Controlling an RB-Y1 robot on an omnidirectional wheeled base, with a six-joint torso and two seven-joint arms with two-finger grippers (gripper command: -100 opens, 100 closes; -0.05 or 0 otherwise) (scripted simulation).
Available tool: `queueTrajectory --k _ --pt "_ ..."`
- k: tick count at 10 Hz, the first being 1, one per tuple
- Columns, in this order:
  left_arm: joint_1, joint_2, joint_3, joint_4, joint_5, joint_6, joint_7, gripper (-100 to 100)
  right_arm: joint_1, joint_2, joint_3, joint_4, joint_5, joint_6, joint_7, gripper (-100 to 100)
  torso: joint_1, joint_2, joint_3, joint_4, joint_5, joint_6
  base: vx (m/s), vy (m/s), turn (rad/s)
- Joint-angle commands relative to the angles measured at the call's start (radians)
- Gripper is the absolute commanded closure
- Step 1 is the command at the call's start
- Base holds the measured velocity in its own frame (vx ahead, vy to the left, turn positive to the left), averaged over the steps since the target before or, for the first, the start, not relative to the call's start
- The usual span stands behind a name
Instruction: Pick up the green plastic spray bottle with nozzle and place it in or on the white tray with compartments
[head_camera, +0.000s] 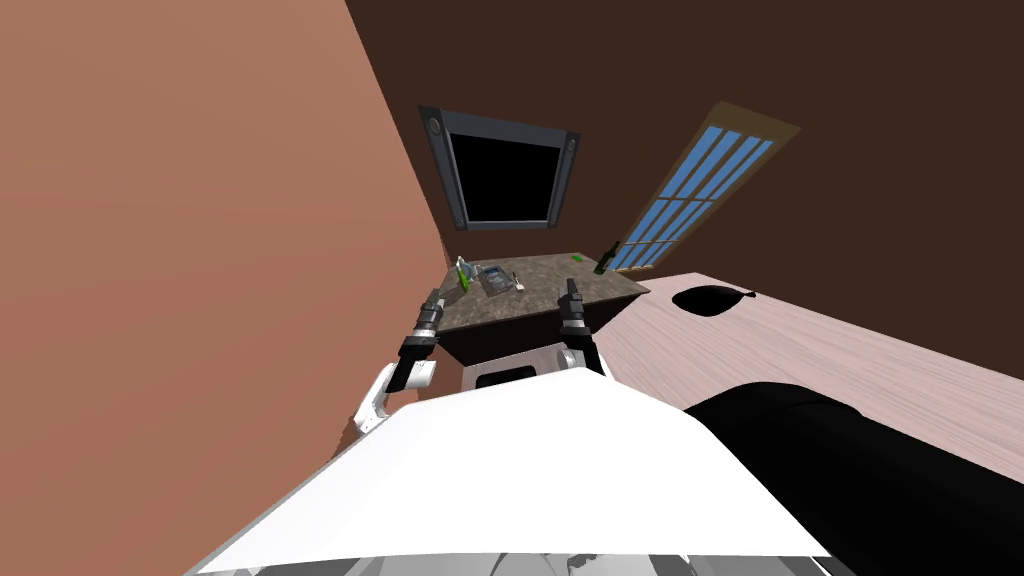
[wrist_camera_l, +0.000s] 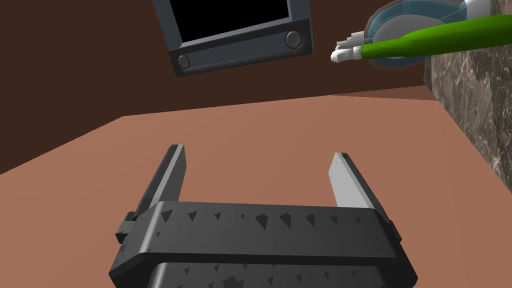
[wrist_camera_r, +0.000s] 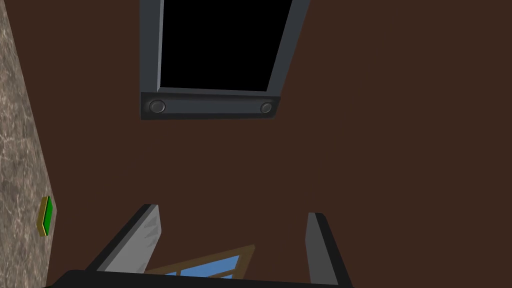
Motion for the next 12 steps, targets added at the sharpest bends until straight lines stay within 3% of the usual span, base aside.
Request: queueTrajectory --k 1,2,3,5,6,8,9,12 --pt "-0.022 0.042 -0.011 0.038 -0.014 0.039 -0.007 -100 0.000 0.000 0.000 0.000 0.000 0.000 0.000 0 0.000 0.000 0.000 0.000 0.000 0.000 -0.056 -0.062 -0.058" --pt "-0.045 0.075 -0.022 0.061 -0.029 0.072 -0.016 -100 0.000 0.000 0.000 0.000 0.000 0.000 0.000 0 0.001 -0.001 -0.001 0.000 0.000 0.000 -0.066 -0.065 -0.118" --pt "-0.045 0.075 -0.022 0.073 -0.029 0.072 -0.016 -100 0.000 0.000 0.000 0.000 0.000 0.000 0.000 0 0.001 -0.001 -0.001 0.000 0.000 0.000 -0.041 -0.051 -0.057" --pt "-0.092 0.140 -0.046 0.138 -0.062 0.137 -0.034 -100 0.000 0.000 0.000 0.000 0.000 0.000 0.000 0 0.002 -0.003 -0.002 -0.001 0.001 0.000 -0.038 -0.065 -0.104" --pt "-0.092 0.140 -0.046 0.145 -0.062 0.141 -0.034 -100 0.000 0.000 0.000 0.000 0.000 0.000 0.000 0 0.001 -0.003 -0.002 -0.001 0.000 0.000 -0.032 -0.049 -0.052" --pt "-0.141 0.203 -0.069 0.211 -0.097 0.205 -0.050 -100 0.000 0.000 0.000 0.000 0.000 0.000 0.000 0 0.003 -0.004 -0.002 -0.001 0.001 0.000 -0.024 -0.045 -0.125" --pt "-0.141 0.203 -0.069 0.219 -0.097 0.212 -0.050 -100 0.000 0.000 0.000 0.000 0.000 0.000 0.000 0 0.003 -0.004 -0.002 -0.001 0.001 0.000 -0.012 -0.042 -0.064" --pt "-0.216 0.296 -0.103 0.314 -0.153 0.312 -0.072 -100 0.000 0.000 0.000 0.000 0.000 0.000 0.000 0 0.004 -0.005 -0.003 -0.001 0.001 0.000 -0.002 -0.041 -0.162"
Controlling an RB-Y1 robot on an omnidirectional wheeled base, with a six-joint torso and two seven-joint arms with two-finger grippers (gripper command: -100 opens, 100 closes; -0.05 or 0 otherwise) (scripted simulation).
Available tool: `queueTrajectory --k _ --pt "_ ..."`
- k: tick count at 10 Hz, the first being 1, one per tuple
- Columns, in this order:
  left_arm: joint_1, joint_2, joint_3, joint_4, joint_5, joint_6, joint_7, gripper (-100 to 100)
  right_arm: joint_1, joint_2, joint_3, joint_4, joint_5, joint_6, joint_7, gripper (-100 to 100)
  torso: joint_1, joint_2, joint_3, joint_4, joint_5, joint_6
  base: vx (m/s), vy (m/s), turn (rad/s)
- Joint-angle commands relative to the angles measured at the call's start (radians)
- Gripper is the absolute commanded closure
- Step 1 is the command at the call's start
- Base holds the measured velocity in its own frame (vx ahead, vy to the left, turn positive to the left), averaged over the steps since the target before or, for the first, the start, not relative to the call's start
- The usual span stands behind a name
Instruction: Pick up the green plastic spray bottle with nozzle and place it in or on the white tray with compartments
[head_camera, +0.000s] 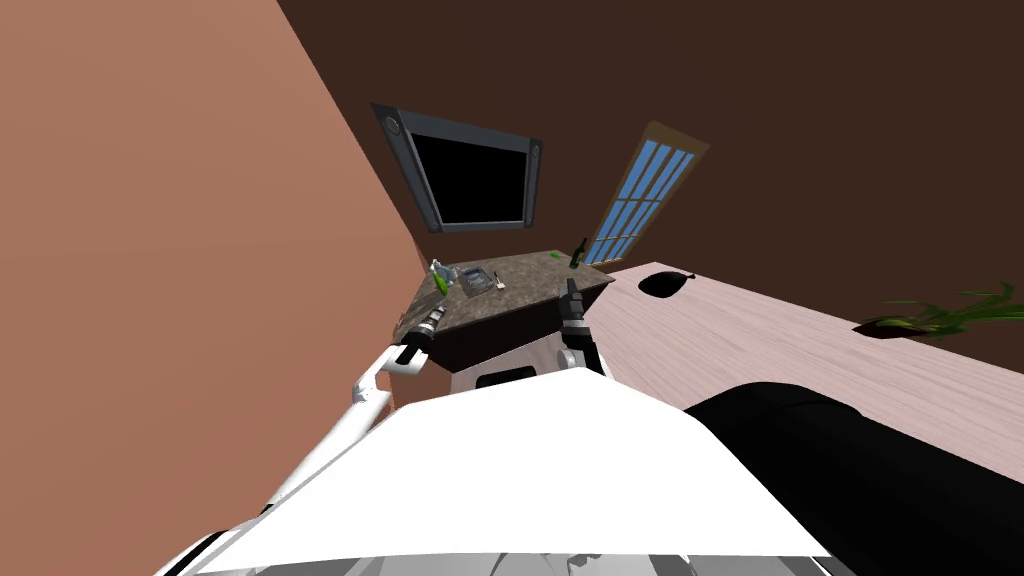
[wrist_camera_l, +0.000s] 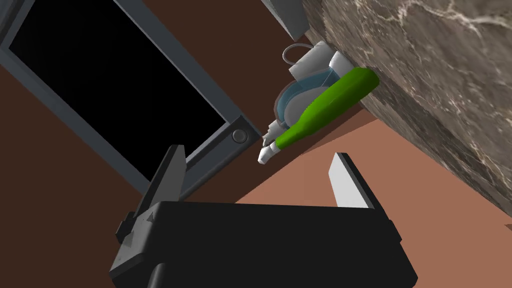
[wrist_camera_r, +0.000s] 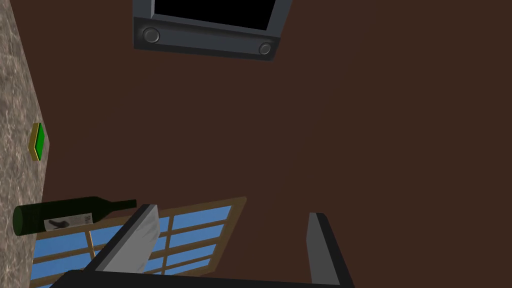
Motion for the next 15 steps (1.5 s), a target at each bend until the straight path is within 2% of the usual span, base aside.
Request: queueTrajectory --k 1,3,4,8,9,12,13,15 --pt "-0.014 0.022 -0.009 0.023 -0.011 0.035 -0.004 -100 0.000 0.000 0.000 0.000 0.000 0.000 0.000 0 0.000 0.000 0.000 0.000 0.000 0.000 0.011 -0.032 -0.043" --pt "-0.061 0.080 -0.029 0.079 -0.048 0.101 -0.016 -100 0.000 0.000 0.000 0.000 0.000 0.000 0.000 0 0.001 0.000 0.000 0.000 0.000 0.000 0.022 -0.022 -0.146" --pt "-0.061 0.080 -0.029 0.087 -0.048 0.102 -0.016 -100 0.000 0.000 0.000 0.000 0.000 0.000 0.000 0 0.002 -0.001 -0.001 0.000 0.000 0.000 0.025 -0.009 -0.058" --pt "-0.143 0.171 -0.063 0.198 -0.114 0.216 -0.031 -100 0.000 0.000 0.000 0.000 0.000 0.000 0.000 0 0.003 -0.002 -0.001 0.000 0.001 0.000 0.039 0.004 -0.153" --pt "-0.143 0.171 -0.063 0.198 -0.114 0.217 -0.031 -100 0.000 0.000 0.000 0.000 0.000 0.000 0.000 0 0.004 -0.003 -0.002 -0.001 0.001 -0.001 0.043 0.021 -0.039" --pt "-0.194 0.220 -0.082 0.264 -0.156 0.288 -0.037 -100 0.000 0.000 0.000 0.000 0.000 0.000 0.000 0 0.004 -0.002 -0.001 0.000 0.001 0.000 0.047 0.025 -0.141" --pt "-0.194 0.220 -0.082 0.264 -0.156 0.288 -0.037 -100 0.000 0.000 0.000 0.000 0.000 0.000 0.000 0 0.005 -0.003 -0.002 -0.001 0.001 -0.001 0.047 0.035 -0.034" --pt "-0.222 0.244 -0.091 0.298 -0.179 0.326 -0.039 -100 0.000 0.000 0.000 0.000 0.000 0.000 0.000 0 0.005 -0.002 -0.001 0.000 0.001 -0.001 0.036 0.033 -0.101"
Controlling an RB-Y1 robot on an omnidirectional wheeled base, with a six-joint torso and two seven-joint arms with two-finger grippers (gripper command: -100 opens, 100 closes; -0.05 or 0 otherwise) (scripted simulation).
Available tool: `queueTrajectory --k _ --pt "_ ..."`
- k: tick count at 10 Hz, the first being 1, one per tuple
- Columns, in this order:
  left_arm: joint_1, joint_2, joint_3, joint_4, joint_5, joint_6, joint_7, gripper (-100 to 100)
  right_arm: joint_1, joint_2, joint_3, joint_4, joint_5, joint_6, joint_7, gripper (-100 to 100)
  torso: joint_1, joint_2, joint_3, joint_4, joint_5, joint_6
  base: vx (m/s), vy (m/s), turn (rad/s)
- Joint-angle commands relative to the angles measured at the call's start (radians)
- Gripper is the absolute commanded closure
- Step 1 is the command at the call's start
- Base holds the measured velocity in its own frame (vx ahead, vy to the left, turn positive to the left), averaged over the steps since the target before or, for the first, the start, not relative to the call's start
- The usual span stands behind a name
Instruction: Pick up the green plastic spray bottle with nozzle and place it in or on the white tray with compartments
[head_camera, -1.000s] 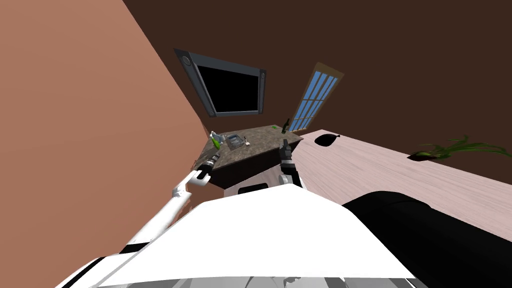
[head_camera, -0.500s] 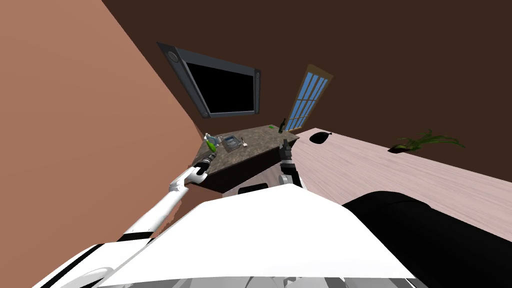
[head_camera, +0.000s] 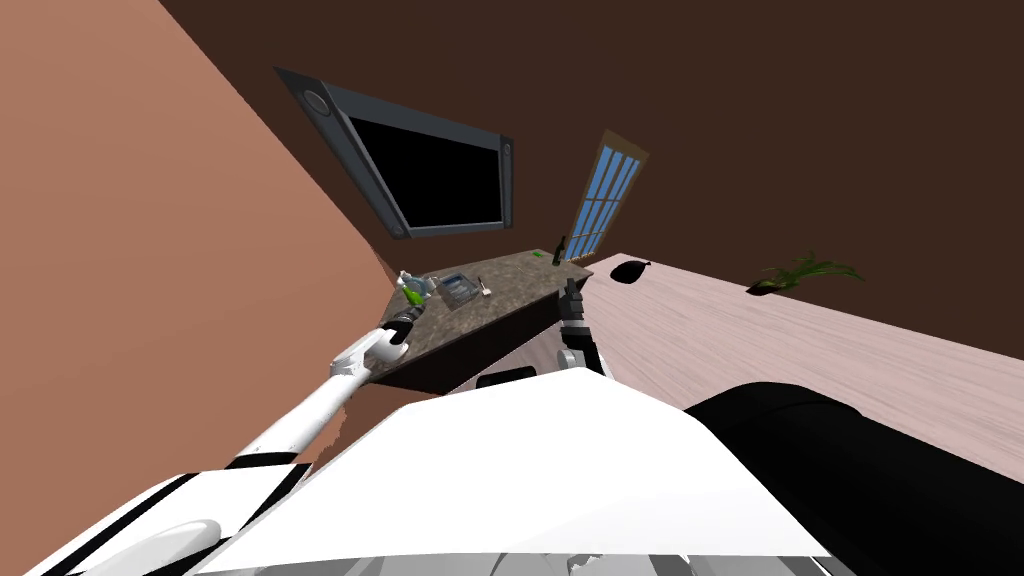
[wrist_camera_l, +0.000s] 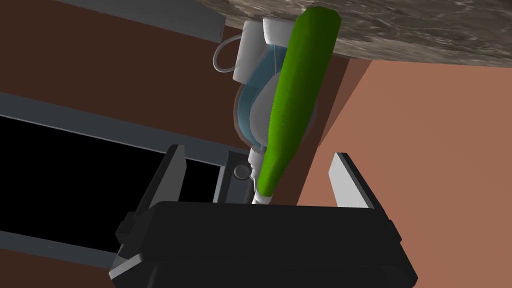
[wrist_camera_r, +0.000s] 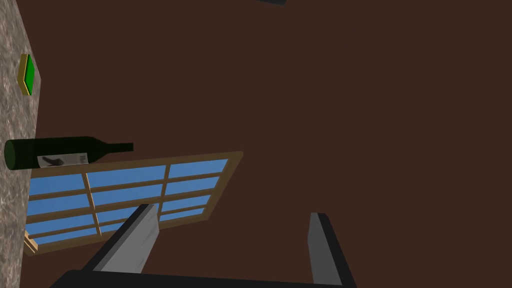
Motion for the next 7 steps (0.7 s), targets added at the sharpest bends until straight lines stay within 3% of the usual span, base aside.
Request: queueTrajectory --k 1,4,5,6,7 --pt "-0.026 0.026 -0.007 0.036 -0.031 0.041 -0.001 -100 0.000 0.000 0.000 0.000 0.000 0.000 0.000 0 0.000 0.000 0.000 0.000 0.000 0.000 0.065 0.060 -0.201" --pt "-0.061 0.070 -0.019 0.074 -0.061 0.088 -0.001 -100 0.000 0.000 0.000 0.000 0.000 0.000 0.000 0 0.001 -0.002 -0.001 -0.001 0.000 0.000 0.070 0.056 -0.135" --pt "-0.061 0.061 -0.017 0.079 -0.053 0.070 -0.001 -100 0.000 0.000 0.000 0.000 0.000 0.000 0.000 0 0.001 -0.002 -0.001 -0.001 0.000 0.000 0.029 0.027 -0.026" --pt "-0.063 0.062 -0.017 0.082 -0.054 0.071 -0.001 0 0.000 0.000 0.000 0.000 0.000 0.000 0.000 0 -0.001 0.000 0.000 0.000 0.000 -0.001 0.006 0.005 0.004" --pt "-0.090 0.037 -0.018 0.102 -0.063 0.104 -0.009 -100 0.000 0.000 0.000 0.000 0.000 0.000 0.000 0 -0.002 0.002 0.001 0.000 0.000 -0.001 -0.029 0.076 -0.197"
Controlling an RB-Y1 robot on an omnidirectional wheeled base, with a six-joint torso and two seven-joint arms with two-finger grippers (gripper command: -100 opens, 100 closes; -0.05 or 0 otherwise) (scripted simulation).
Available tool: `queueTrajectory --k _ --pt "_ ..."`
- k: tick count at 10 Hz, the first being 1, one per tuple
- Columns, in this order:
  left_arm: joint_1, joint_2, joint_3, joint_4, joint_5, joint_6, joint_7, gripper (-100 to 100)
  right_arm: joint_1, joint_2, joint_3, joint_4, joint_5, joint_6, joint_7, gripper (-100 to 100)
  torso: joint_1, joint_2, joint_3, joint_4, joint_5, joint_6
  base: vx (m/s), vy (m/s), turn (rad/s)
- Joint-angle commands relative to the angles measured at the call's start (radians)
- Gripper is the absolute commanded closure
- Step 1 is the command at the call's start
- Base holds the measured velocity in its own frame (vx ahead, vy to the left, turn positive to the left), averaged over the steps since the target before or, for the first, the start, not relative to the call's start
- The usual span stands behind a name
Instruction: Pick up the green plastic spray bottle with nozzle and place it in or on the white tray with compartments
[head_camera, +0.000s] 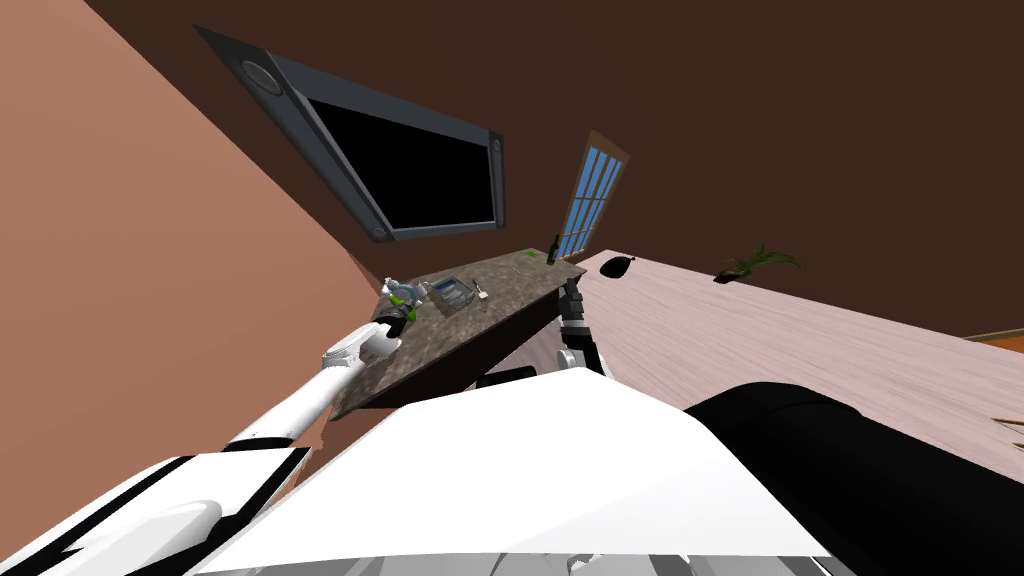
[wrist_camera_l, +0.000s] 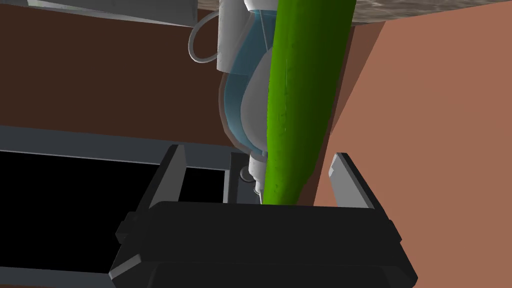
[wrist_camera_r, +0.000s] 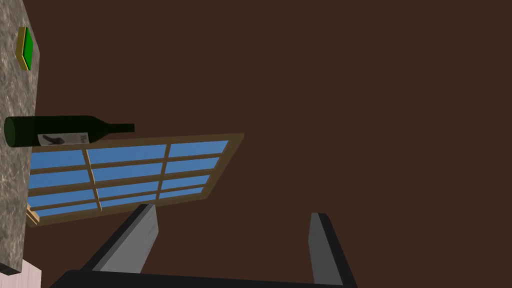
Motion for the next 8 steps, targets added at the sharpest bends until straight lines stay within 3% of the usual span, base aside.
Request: queueTrajectory --k 1,3,4,5,8 --pt "-0.027 -0.024 -0.001 0.019 -0.008 0.036 -0.009 -100 0.000 0.000 0.000 0.000 0.000 0.000 0.000 0 0.000 0.000 0.000 0.000 0.000 0.000 -0.063 0.142 -0.237" --pt "-0.055 -0.049 -0.003 0.039 -0.017 0.069 -0.017 -100 0.000 0.000 0.000 0.000 0.000 0.000 0.000 0 0.005 0.003 0.002 0.001 0.001 -0.001 -0.068 0.124 -0.147" --pt "-0.043 -0.040 -0.002 0.029 -0.014 0.058 -0.014 -100 0.000 0.000 0.000 0.000 0.000 0.000 0.000 0 0.003 0.003 0.002 0.001 0.001 -0.001 -0.026 0.048 -0.037" --pt "-0.045 -0.041 -0.002 0.030 -0.014 0.062 -0.015 100 0.000 0.000 0.000 0.000 0.000 0.000 0.000 0 0.000 0.001 0.001 0.000 0.000 -0.002 -0.005 0.010 0.006" --pt "-0.045 -0.041 -0.002 0.030 -0.014 0.063 -0.015 100 0.000 0.000 0.000 0.000 0.000 0.000 0.000 0 -0.004 -0.001 -0.001 0.000 0.000 -0.001 -0.001 0.002 0.004"
